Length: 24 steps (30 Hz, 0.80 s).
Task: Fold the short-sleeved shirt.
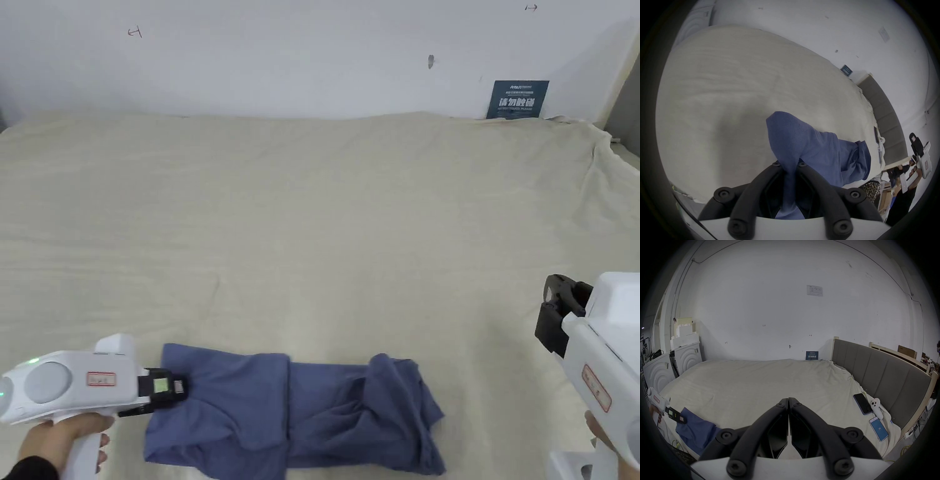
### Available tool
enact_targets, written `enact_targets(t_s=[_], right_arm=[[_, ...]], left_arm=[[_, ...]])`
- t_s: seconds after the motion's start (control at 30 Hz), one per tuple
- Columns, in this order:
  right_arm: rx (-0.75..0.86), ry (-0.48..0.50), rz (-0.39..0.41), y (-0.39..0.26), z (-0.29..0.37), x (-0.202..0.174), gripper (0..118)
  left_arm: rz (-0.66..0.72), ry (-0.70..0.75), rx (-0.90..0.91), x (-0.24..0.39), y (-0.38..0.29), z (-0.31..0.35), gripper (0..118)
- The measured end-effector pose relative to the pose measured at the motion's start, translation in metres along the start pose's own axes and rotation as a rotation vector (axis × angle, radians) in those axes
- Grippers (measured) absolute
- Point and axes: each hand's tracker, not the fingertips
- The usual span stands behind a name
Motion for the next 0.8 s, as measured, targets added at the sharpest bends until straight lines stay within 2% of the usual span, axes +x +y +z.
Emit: enact_targets(t_s=[0.07, 0.2, 0.37, 0.47, 0.7, 0.8], right_arm=[[0.0, 0.011, -0.001, -0.001, -0.001, 0.0, 0], [0.003, 0.023, -0.011, -0.003, -0.001, 0.0, 0], [0.008, 0.027, -0.025, -0.005, 0.002, 0.004, 0], [0.013, 0.025, -0.031, -0.005, 0.006, 0.008, 0], [0.017, -0.005, -0.045, -0.009, 0.014, 0.027, 0], [0.013, -0.021, -0.048, -0.011, 0.016, 0.036, 0]], left_arm=[[0.019, 0.046, 0.006, -0.01, 0.003, 0.014, 9], [0.009, 0.052, 0.003, 0.016, 0.003, 0.035, 9], [-0.017, -0.018, -0.01, 0.09, 0.01, 0.039, 9], [-0.124, -0.046, -0.042, 0.14, 0.009, 0.025, 9], [-0.243, -0.082, -0.139, 0.217, 0.0, -0.046, 9], [-0.243, -0.082, -0.172, 0.243, -0.01, -0.077, 9]])
